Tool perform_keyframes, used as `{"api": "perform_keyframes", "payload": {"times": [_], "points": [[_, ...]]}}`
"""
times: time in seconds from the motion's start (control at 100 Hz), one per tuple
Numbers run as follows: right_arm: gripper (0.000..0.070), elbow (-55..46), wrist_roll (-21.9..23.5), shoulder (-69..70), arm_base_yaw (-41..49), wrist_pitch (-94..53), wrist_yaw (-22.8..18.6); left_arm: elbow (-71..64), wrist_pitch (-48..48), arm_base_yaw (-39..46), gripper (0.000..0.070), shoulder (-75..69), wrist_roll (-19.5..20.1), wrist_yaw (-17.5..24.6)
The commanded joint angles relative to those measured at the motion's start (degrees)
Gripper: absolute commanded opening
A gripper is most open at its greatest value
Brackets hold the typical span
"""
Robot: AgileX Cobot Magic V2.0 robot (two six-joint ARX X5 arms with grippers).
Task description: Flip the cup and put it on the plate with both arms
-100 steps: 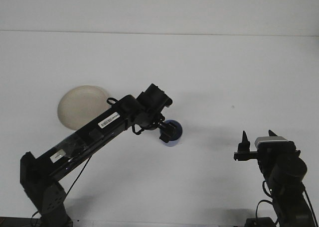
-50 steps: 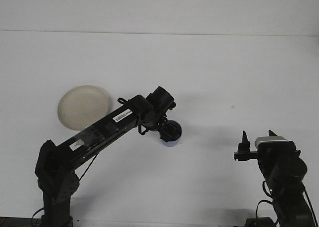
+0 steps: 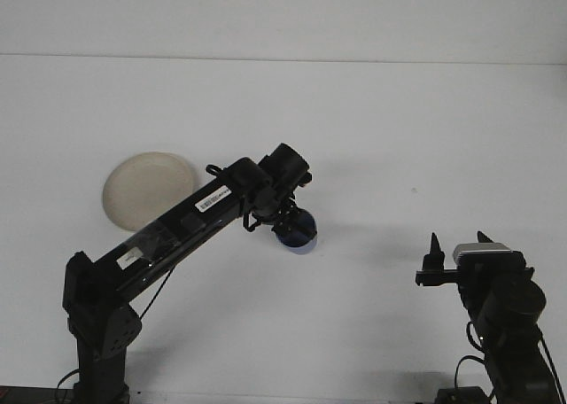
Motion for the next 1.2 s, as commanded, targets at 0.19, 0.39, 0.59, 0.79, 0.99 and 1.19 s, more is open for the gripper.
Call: {"api": "perform_keyframes", "payload": {"times": [0.19,0.39,0.59,0.79,0.99,1.19], "points": [[0.0548,0.3,0.2,0.1,0.1,0.5,0.1,15.1,-11.2,5.7,0.0011,0.9,2.7,-7.7],[0.0548,0.3,0.2,0.1,0.1,0.5,0.1,16.9,-13.3,15.3,0.0011,-0.6,2.7,-8.6],[0.0548,0.3,0.2,0.1,0.1,0.5,0.1,16.9,-12.6,25.2,0.0011,-0.6,2.6,-8.6],[0.0548,0.3,0.2,0.1,0.1,0.5,0.1,16.2,-12.3,32.9,0.0011,-0.5,1.9,-8.6],[0.0548,0.3,0.2,0.1,0.1,0.5,0.1,11.8,-10.8,36.8,0.0011,-0.5,1.9,-8.5],[0.0548,0.3,0.2,0.1,0.1,0.5,0.1,5.9,-7.7,40.0,0.0011,-0.5,2.2,-8.5]]}}
